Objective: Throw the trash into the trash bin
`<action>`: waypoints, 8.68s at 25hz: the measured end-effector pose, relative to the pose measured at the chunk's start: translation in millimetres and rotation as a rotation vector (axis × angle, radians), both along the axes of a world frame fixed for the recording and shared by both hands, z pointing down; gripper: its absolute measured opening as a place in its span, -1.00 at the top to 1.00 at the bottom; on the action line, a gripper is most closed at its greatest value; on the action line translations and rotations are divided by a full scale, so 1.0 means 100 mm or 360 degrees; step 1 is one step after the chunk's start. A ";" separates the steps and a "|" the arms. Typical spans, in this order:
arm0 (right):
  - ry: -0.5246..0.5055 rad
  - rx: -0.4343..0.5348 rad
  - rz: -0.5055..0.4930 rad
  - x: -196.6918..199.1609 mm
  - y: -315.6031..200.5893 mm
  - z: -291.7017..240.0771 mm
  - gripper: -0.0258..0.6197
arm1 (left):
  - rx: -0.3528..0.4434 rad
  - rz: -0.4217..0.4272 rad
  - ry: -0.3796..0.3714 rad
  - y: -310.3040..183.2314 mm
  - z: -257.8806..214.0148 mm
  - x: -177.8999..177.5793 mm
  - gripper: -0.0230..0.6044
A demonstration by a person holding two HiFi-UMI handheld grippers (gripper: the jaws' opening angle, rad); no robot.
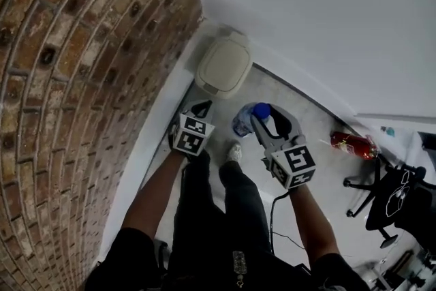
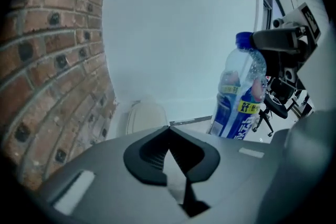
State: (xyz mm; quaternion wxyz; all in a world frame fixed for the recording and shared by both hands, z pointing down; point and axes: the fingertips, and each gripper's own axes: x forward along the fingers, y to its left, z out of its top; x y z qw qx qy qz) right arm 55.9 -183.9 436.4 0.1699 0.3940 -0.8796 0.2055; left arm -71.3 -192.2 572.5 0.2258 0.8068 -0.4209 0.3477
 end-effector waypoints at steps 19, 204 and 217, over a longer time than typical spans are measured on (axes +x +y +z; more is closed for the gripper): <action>0.0019 -0.0105 0.0082 -0.35 -0.38 1.26 0.36 | -0.0212 0.0053 -0.0062 -0.58 2.40 -0.30 0.90; -0.0254 0.0259 -0.0062 -0.50 0.76 -1.44 0.90 | 0.0536 0.0143 0.0413 0.71 -2.68 0.35 0.91; -0.0126 0.0638 -0.0156 -0.20 1.69 -2.96 0.91 | 0.0798 0.0125 0.0418 1.78 -3.96 0.67 0.90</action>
